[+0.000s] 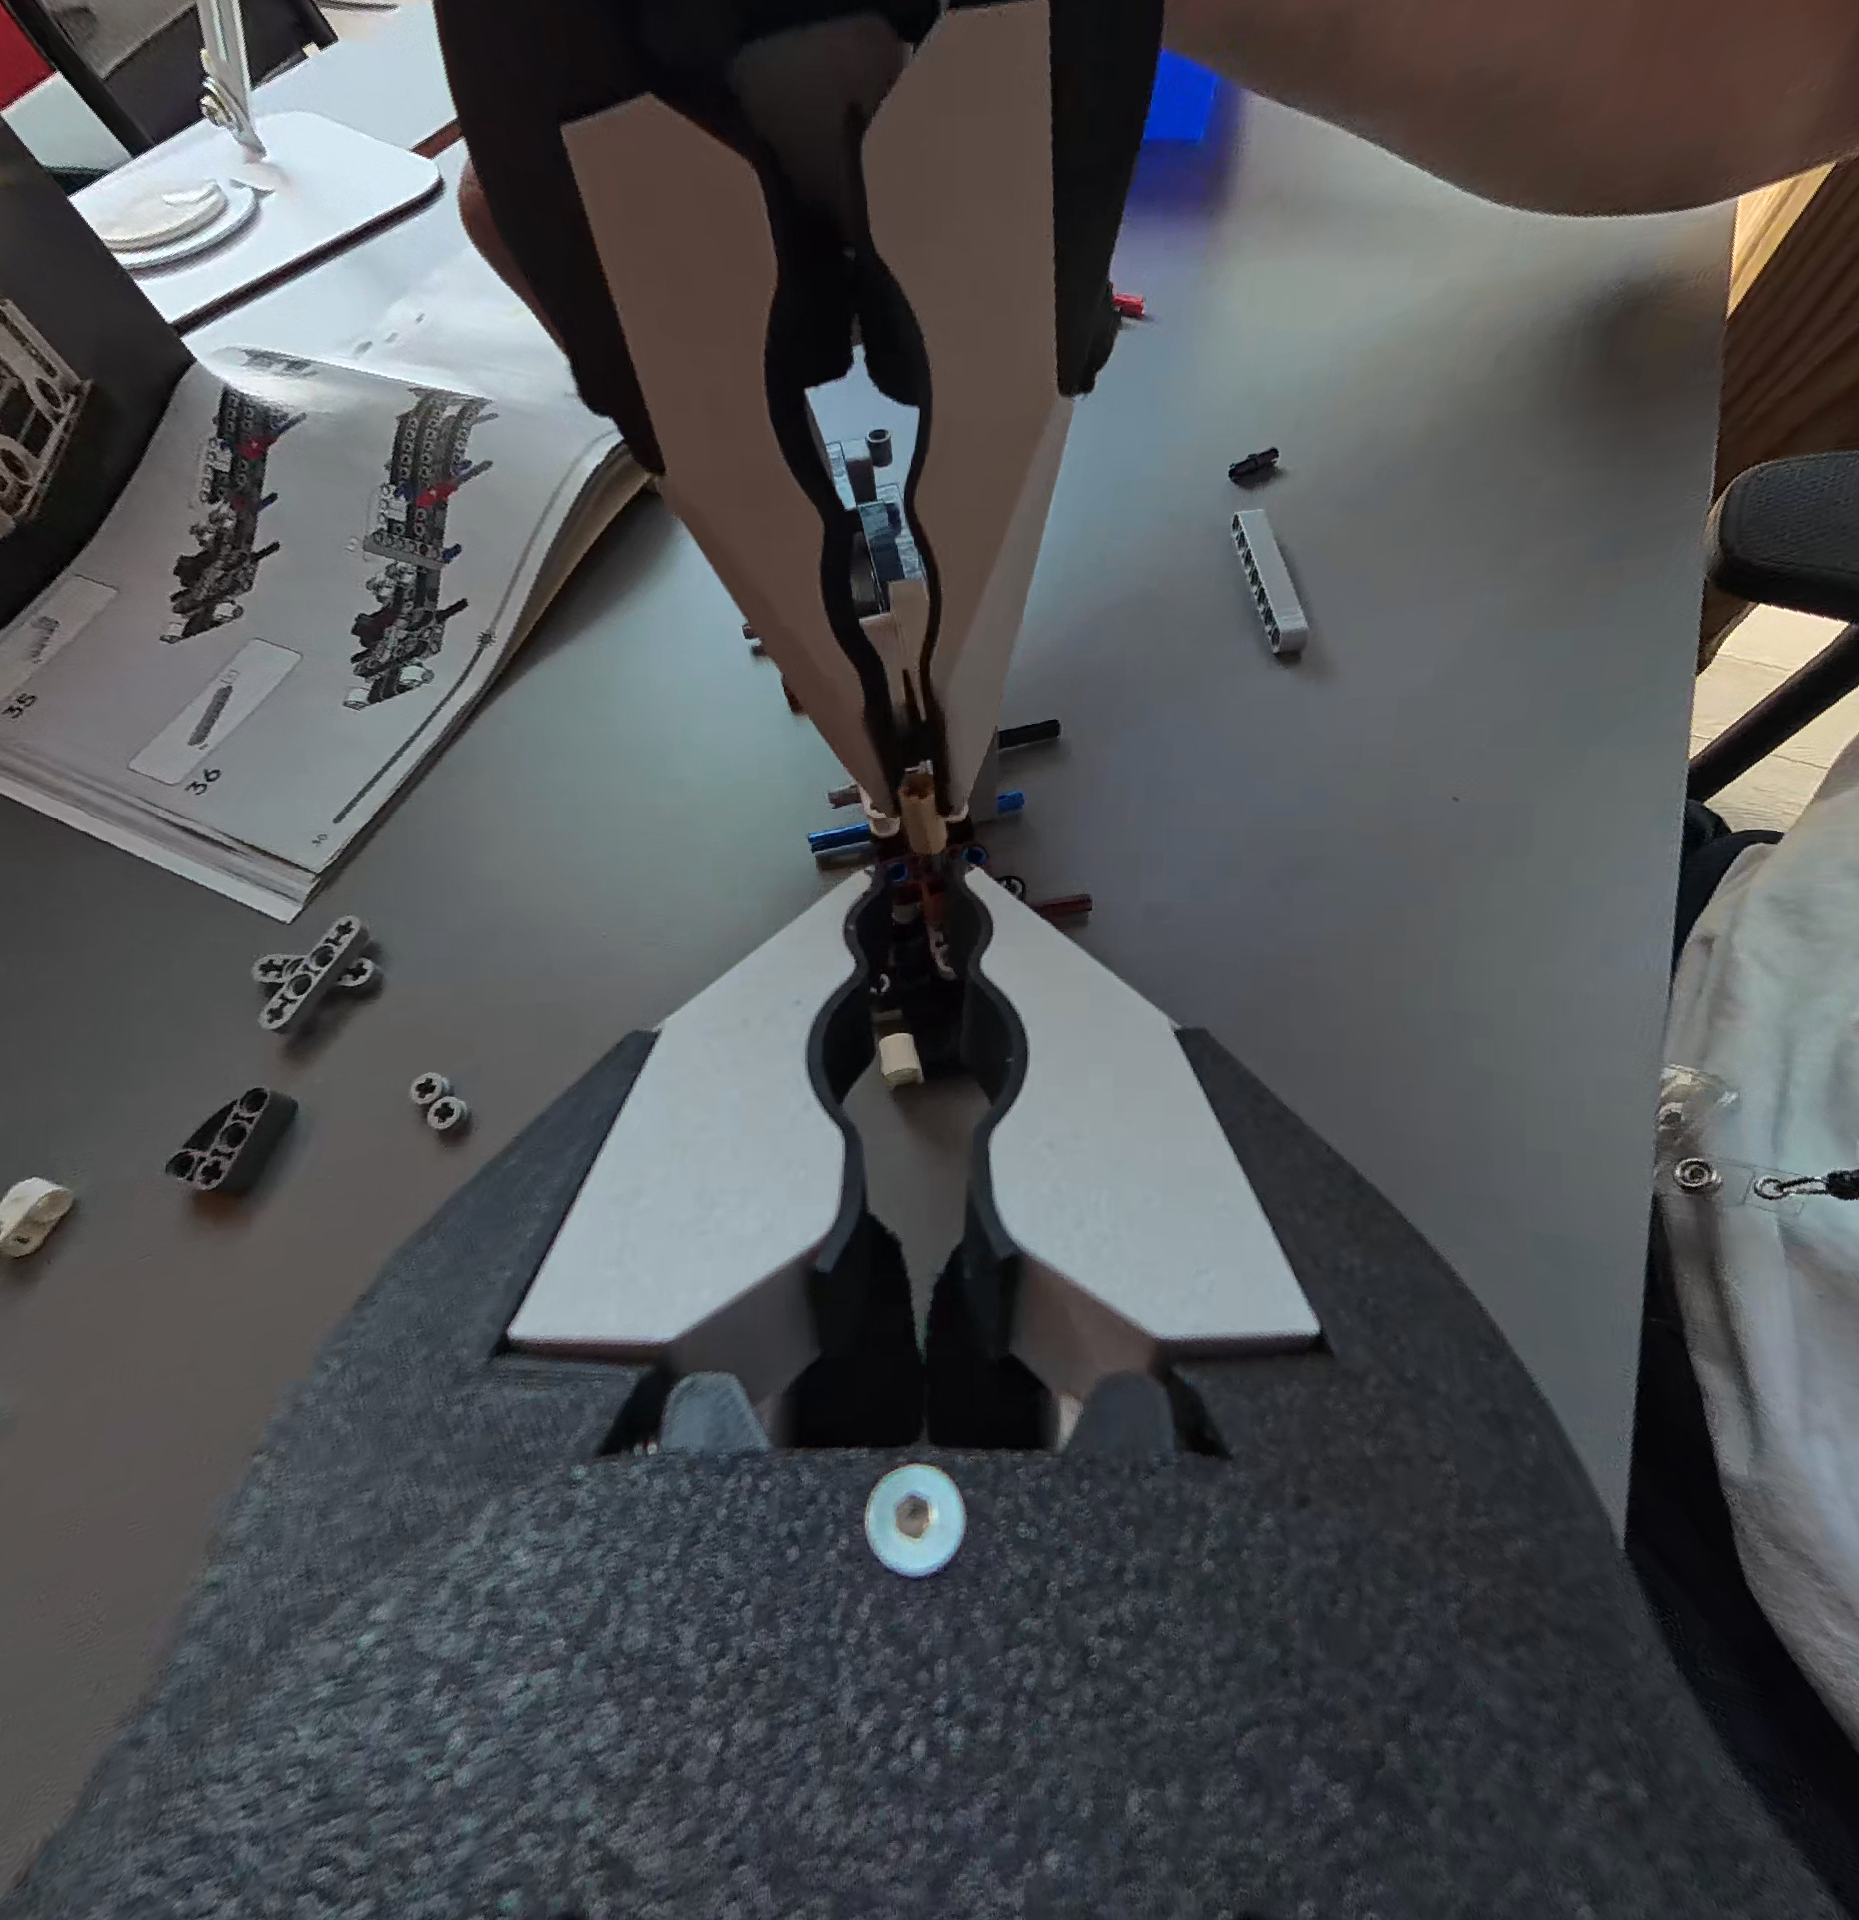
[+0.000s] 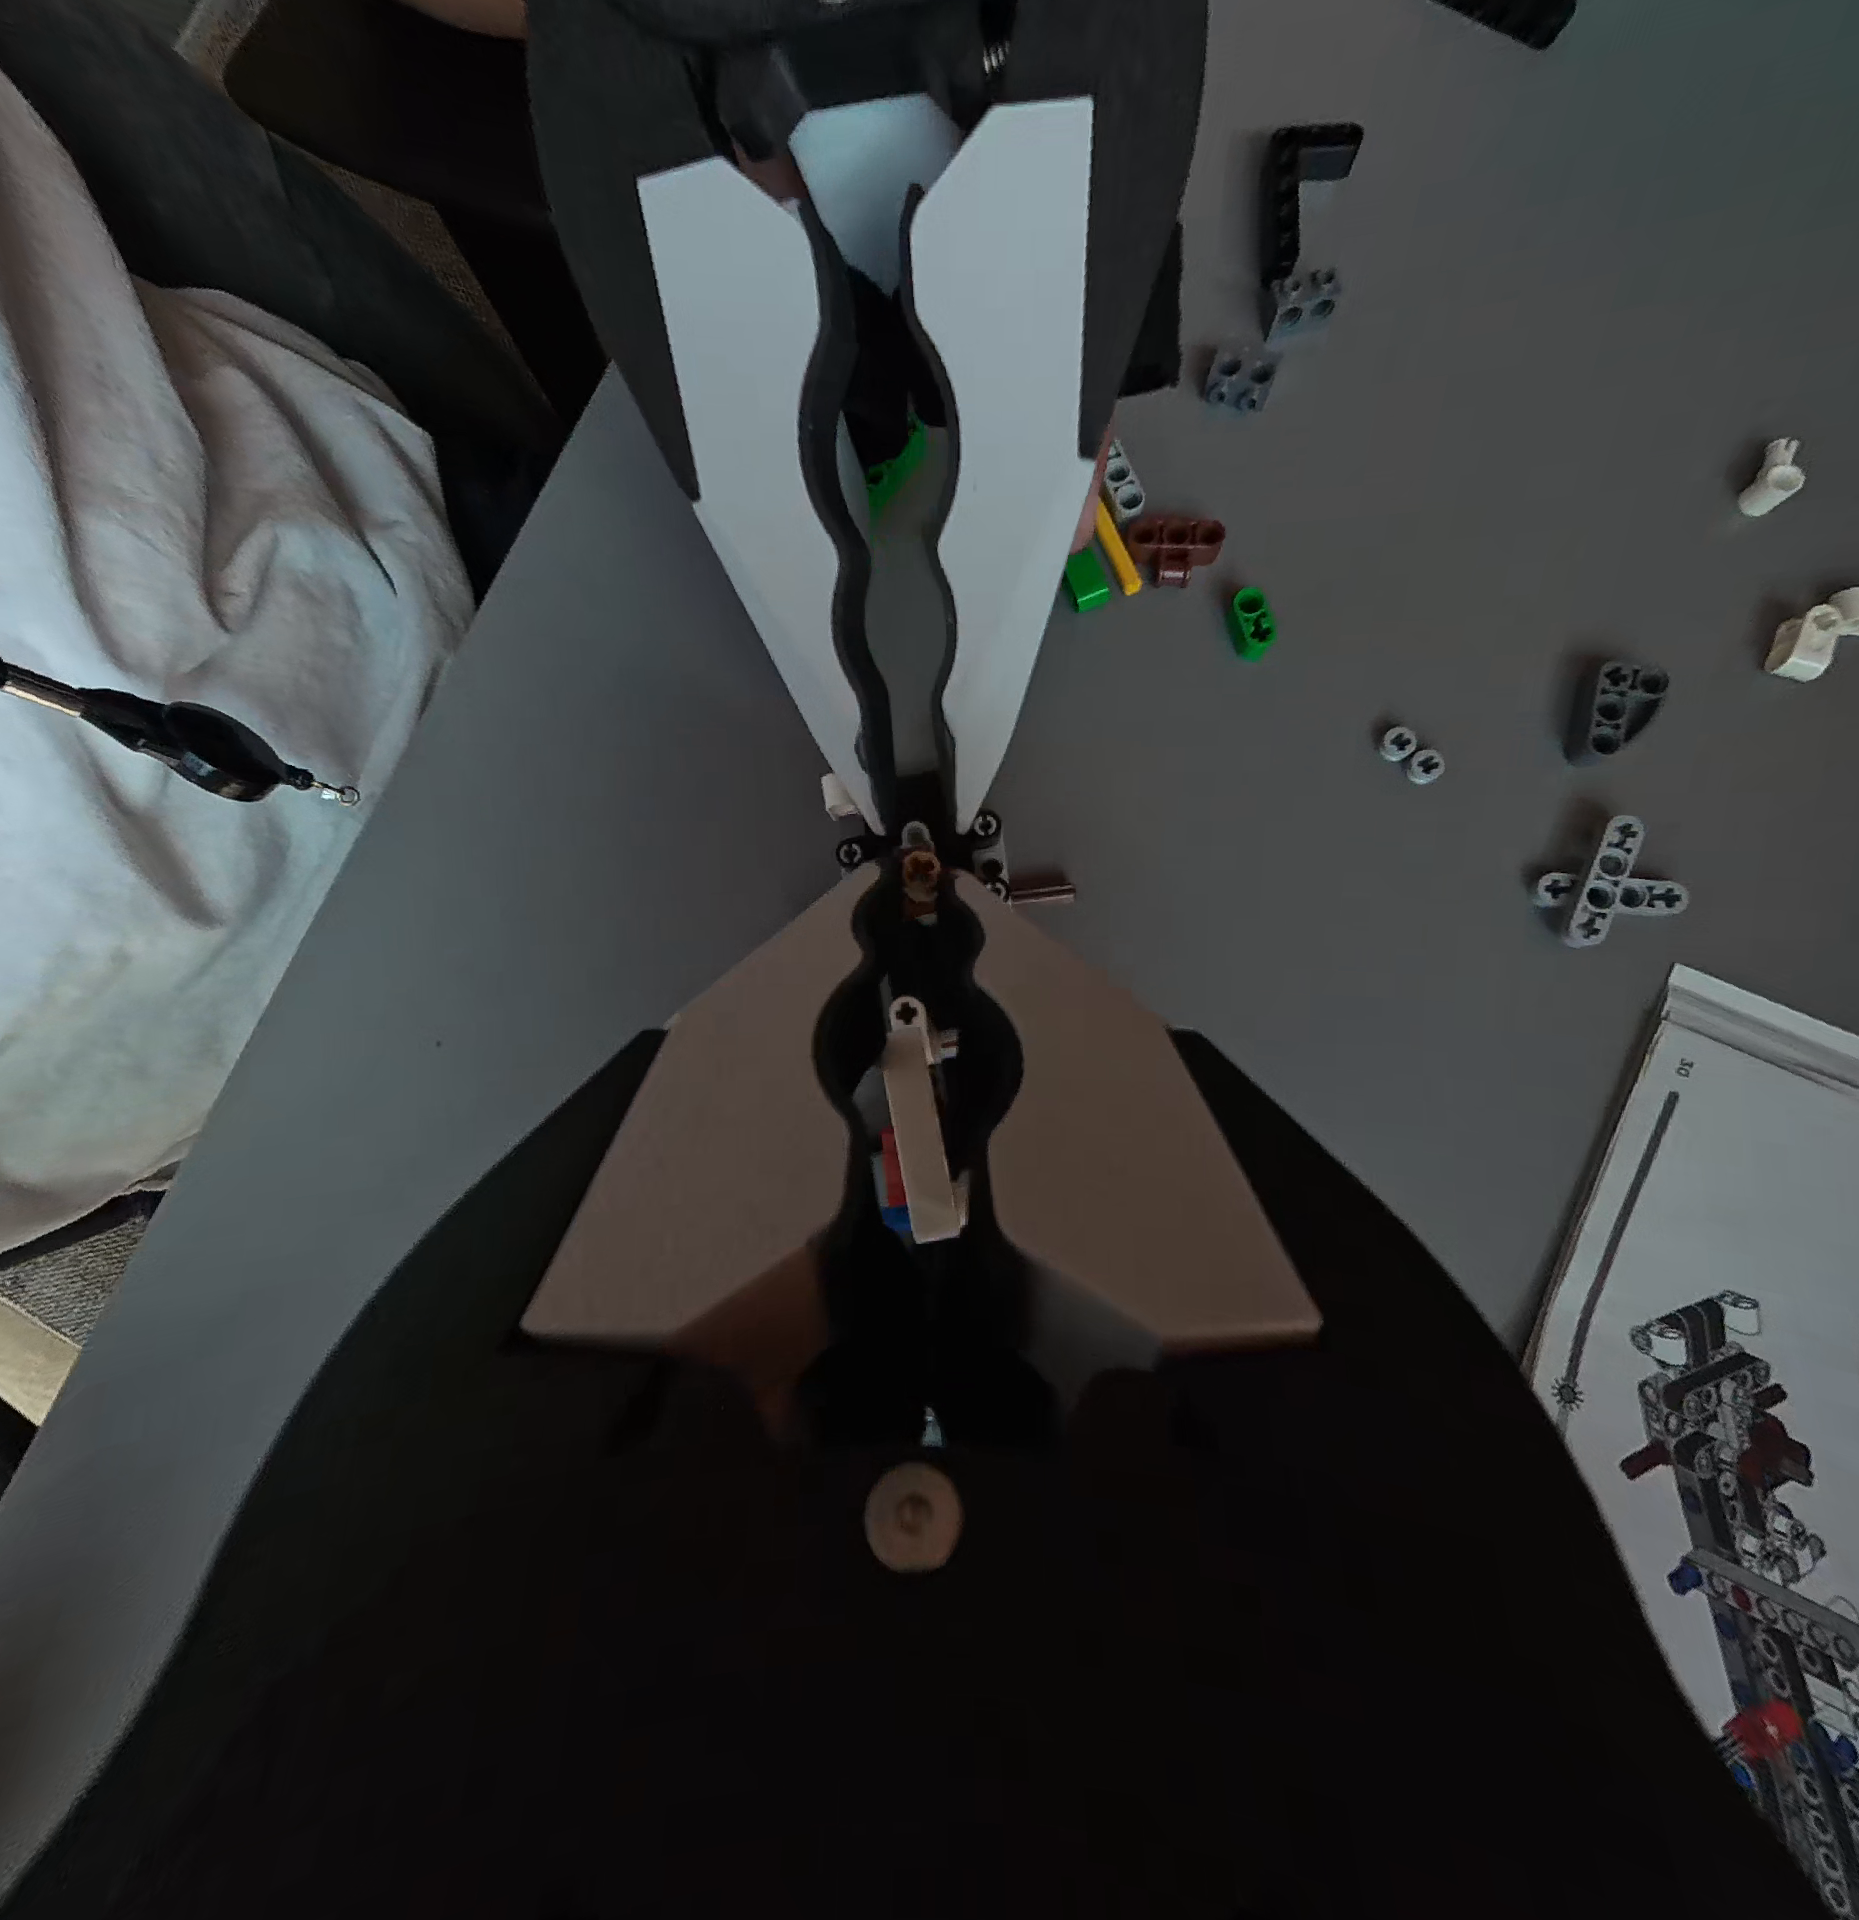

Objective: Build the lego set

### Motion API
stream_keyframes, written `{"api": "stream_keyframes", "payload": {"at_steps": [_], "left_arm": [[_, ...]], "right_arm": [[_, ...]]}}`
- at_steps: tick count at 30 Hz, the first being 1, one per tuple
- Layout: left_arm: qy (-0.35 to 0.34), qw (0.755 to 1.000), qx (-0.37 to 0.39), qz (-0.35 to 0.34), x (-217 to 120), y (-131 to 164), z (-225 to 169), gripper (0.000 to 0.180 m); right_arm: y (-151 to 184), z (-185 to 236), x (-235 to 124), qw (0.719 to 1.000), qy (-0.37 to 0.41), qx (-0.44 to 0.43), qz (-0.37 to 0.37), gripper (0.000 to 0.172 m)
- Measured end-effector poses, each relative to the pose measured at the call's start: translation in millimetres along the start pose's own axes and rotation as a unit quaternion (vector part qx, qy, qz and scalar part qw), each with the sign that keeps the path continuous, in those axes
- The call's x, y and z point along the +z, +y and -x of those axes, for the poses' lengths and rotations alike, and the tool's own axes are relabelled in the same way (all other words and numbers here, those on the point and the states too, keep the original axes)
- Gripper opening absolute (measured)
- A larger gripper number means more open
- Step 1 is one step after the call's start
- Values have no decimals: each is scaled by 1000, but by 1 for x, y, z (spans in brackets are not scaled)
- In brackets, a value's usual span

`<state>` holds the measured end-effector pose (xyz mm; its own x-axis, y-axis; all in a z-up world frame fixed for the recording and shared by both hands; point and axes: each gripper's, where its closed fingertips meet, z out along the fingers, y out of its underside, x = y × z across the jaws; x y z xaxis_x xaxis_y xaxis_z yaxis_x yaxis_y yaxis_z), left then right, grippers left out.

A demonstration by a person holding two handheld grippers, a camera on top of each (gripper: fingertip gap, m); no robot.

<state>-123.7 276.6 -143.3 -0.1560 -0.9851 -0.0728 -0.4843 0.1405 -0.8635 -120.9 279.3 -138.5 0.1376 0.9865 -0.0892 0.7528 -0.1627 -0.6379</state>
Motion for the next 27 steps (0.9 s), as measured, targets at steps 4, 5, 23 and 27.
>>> {"api": "stream_keyframes", "payload": {"at_steps": [4,5,23,27], "left_arm": [[2,1000,-1,-5,2,0,1,7],[4,1000,-2,-7,2,0,0,7],[1,1000,31,-1,10,-3,-2,4],[15,999,28,6,10,-1,-2,4]], "right_arm": [[0,2,2,1000,-6,6,8,4],[0,2,3,1000,-5,7,12,4],[5,2,2,994,64,86,35,5],[5,2,3,992,63,101,39,4]]}}
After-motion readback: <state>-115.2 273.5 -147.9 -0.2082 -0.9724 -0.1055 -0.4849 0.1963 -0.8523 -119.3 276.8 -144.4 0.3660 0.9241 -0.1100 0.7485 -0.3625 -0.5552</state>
